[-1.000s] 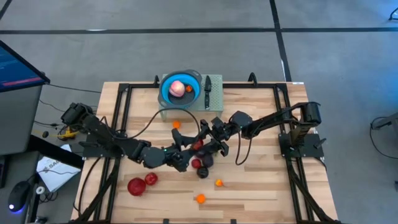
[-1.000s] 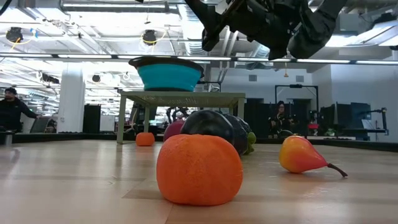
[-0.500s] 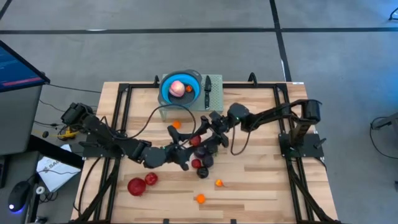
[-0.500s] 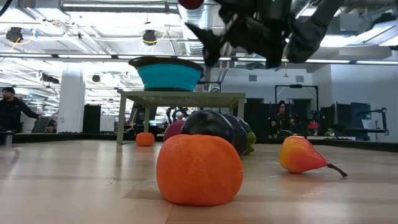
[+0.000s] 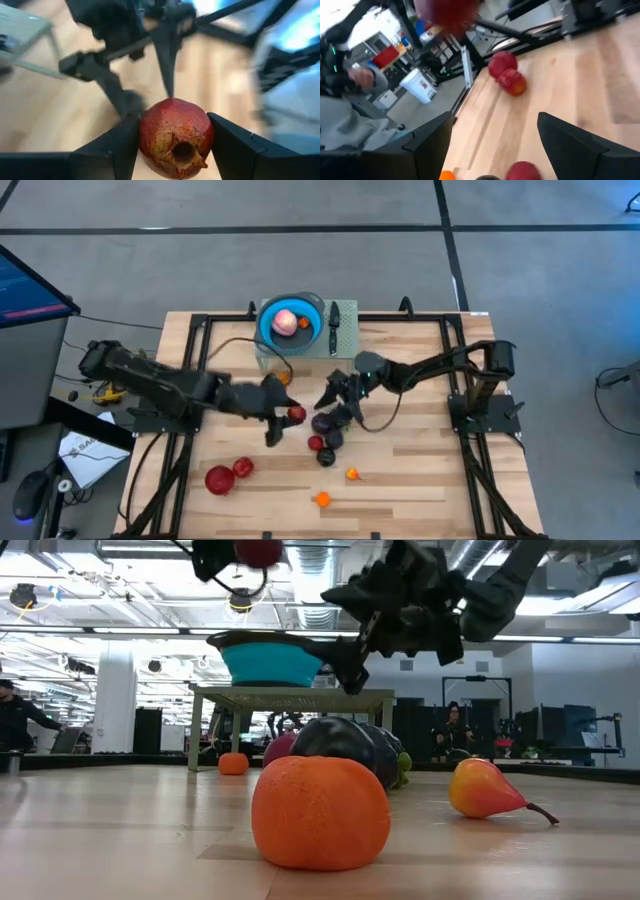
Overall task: Pick & Place Fruit
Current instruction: Put the red pomegranate into the blue strainer bowl, then put the red apple into the blue strainer bowl
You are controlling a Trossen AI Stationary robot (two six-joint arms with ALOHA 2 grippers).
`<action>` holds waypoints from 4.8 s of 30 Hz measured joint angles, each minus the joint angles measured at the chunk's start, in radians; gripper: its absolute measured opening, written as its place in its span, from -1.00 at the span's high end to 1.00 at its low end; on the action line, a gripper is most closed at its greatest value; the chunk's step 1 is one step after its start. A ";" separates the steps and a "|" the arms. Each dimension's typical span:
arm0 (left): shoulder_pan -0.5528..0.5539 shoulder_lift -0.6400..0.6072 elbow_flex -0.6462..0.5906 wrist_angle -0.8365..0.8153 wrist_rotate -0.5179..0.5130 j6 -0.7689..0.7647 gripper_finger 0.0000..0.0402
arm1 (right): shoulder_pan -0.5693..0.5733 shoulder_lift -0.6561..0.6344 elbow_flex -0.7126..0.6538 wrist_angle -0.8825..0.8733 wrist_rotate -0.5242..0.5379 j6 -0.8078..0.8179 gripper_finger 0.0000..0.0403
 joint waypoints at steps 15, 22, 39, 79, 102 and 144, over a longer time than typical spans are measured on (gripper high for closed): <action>0.502 0.087 0.533 -0.824 0.189 0.108 -0.03 | 0.240 0.000 0.000 -0.016 0.288 -0.046 -0.42; 0.747 0.233 0.613 -0.842 0.189 0.299 -0.03 | 0.241 0.000 0.000 -0.015 0.318 -0.045 -0.42; 0.841 0.390 0.613 -0.830 0.128 0.376 -0.03 | 0.241 0.000 0.000 -0.015 0.318 -0.044 -0.42; 0.841 0.394 0.531 -0.752 0.100 0.388 -0.42 | 0.241 -0.001 0.000 -0.015 0.318 -0.041 -0.42; 0.786 0.129 0.531 -0.688 0.032 0.432 -0.42 | 0.238 -0.001 0.000 -0.015 0.318 -0.042 -0.42; -0.407 0.093 -0.244 -0.215 0.020 -0.583 -0.42 | 0.267 -0.416 -0.004 -0.703 0.714 -0.333 -0.42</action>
